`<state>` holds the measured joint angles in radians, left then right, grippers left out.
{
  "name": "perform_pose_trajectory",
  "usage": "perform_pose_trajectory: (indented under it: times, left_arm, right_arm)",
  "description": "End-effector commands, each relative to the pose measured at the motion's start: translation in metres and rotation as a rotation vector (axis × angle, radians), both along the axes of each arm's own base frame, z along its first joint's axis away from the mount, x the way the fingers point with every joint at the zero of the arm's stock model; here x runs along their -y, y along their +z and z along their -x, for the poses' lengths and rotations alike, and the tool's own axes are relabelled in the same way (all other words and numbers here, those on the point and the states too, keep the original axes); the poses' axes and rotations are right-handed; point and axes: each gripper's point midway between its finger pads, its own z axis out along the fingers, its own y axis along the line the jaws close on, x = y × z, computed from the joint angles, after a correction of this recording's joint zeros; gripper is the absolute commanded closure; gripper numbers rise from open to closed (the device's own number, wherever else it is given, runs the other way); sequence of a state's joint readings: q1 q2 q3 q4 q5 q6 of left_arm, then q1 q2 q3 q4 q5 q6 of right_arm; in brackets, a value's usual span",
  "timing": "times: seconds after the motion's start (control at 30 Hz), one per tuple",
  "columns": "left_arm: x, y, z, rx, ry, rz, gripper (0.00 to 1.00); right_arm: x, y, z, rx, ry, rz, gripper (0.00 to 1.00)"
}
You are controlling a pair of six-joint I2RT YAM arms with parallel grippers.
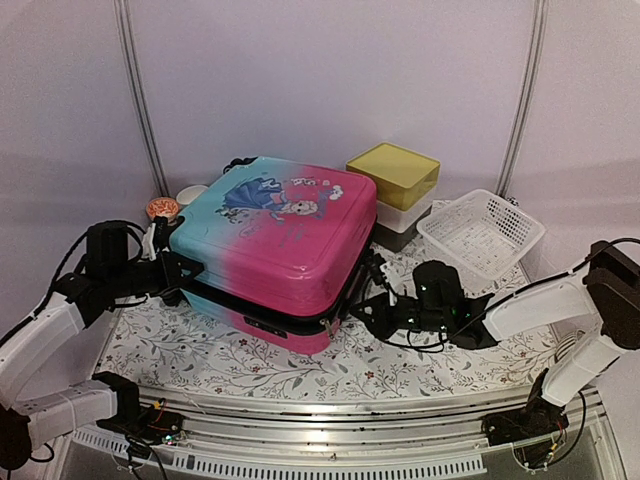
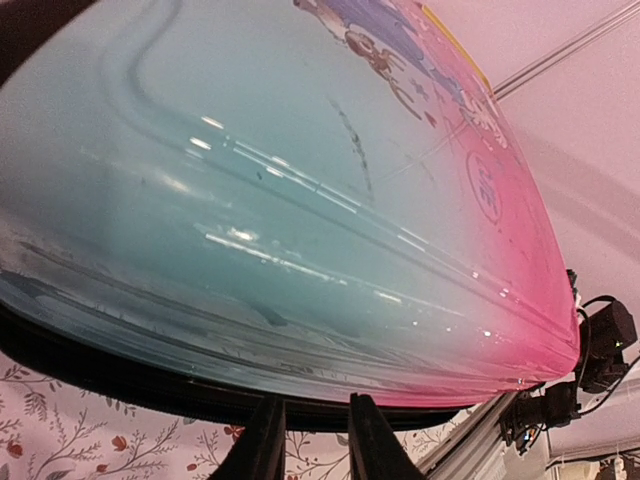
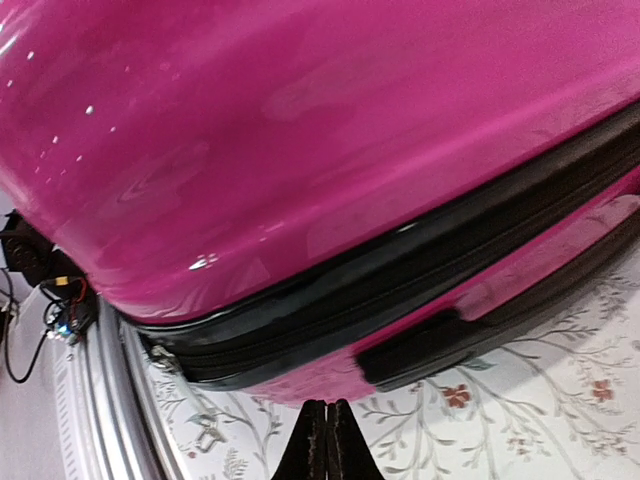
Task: Open, take out, and arrange the luggage
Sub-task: Pick up the zipper from the luggage.
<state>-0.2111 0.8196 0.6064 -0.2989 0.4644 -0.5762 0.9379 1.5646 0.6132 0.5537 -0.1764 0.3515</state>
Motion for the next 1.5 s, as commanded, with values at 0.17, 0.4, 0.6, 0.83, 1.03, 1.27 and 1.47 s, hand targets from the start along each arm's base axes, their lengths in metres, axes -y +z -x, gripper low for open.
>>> perform_pose_trajectory:
  times: [0.17,0.4,0.6,0.83,1.03,1.27,1.47]
  left_arm:
    - [0.002,0.006,-0.001,0.023,-0.016,0.008,0.76]
    - [0.003,0.007,-0.001,0.030,-0.023,0.006,0.76]
    - [0.004,0.008,0.000,0.027,-0.032,0.012,0.75]
    - [0.005,0.010,0.003,0.039,-0.037,0.015,0.75]
    - [0.004,0.007,0.005,0.036,-0.039,0.011,0.75]
    - [0.005,0.006,0.005,0.031,-0.044,0.010,0.74]
    - [0.005,0.004,0.005,0.029,-0.047,0.009,0.74]
  right_arm:
    - [0.013,0.011,-0.016,0.070,0.046,0.085,0.84]
    - [-0.005,0.013,0.034,0.026,0.232,0.006,0.63]
    - [-0.019,0.009,0.054,0.016,0.271,-0.018,0.55]
    - [-0.035,-0.007,0.055,-0.032,0.296,-0.020,0.53]
    - [-0.043,-0.012,0.053,-0.043,0.305,-0.032,0.53]
    - [-0.045,-0.017,0.052,-0.059,0.301,-0.033,0.66]
    - [-0.038,-0.010,0.046,-0.025,0.253,-0.033,0.95]
